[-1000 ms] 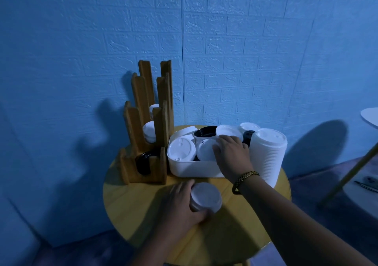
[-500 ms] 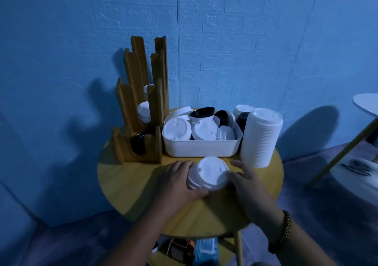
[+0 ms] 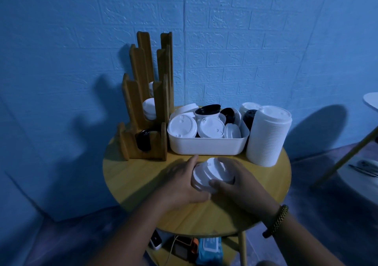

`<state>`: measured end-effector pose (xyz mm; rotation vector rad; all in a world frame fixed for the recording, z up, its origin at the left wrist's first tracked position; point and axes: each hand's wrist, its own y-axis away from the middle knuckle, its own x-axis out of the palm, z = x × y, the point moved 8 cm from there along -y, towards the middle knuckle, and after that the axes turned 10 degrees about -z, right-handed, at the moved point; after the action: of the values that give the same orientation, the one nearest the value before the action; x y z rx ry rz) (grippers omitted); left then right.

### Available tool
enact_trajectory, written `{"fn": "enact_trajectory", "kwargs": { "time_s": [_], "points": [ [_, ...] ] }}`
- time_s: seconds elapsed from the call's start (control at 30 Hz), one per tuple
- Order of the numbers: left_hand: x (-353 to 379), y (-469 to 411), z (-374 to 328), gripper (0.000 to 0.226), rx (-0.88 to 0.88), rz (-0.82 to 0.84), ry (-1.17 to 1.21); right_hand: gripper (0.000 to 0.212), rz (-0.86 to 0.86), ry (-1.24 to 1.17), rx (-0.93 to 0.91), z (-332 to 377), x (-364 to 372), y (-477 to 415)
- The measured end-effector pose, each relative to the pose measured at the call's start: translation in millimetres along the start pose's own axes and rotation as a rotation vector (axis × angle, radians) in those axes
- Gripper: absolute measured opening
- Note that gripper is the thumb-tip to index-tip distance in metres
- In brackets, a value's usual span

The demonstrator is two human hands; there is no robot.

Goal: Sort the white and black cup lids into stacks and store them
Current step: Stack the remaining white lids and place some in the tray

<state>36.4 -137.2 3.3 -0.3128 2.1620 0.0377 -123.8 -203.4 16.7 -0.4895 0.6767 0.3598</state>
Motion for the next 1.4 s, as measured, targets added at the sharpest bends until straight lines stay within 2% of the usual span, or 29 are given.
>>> {"fn": "enact_trajectory", "kwargs": {
  "time_s": [0.1, 0.17, 0.33, 0.43, 0.53, 0.77, 1.0, 1.1, 1.23, 1.4],
  "points": [
    [-2, 4, -1, 0.109, -0.016, -0.021, 0.100, 0.069, -0.092, 0.000, 0.006, -2, -2, 0],
    [-2, 5, -5, 0.109, 0.007, -0.069, 0.044, 0.072, -0.112, 0.043, -0.016, 0, 0, 0],
    [-1, 6, -5, 0.122, 0.005, -0.042, -0.032, 0.079, -0.075, 0.148, -0.070, 4, 8, 1],
    [-1, 9, -9, 0.118, 0.017, -0.012, -0.034, 0.077, -0.057, 0.158, -0.092, 7, 7, 5],
    [-1, 7, -5, 0.116, 0.003, -0.061, 0.015, 0.074, -0.065, 0.151, -0.097, 8, 5, 7],
    [0, 4, -4, 0.122, 0.027, -0.082, -0.026, 0.058, -0.098, 0.152, -0.159, 14, 5, 9],
    [-1, 6, -6, 0.119, 0.036, -0.067, -0.034, 0.059, -0.051, 0.186, -0.137, 13, 7, 7],
    [-1, 7, -9, 0.113, 0.066, -0.075, -0.058, 0.059, -0.012, 0.201, -0.114, 14, 7, 5],
    [-3, 9, -11, 0.088, 0.104, -0.117, -0.085, 0.061, 0.034, 0.211, -0.098, 12, 8, 5],
    [-5, 6, -7, 0.083, 0.063, -0.140, -0.030, 0.065, 0.090, 0.240, -0.100, 11, 10, 2]
  ]
}}
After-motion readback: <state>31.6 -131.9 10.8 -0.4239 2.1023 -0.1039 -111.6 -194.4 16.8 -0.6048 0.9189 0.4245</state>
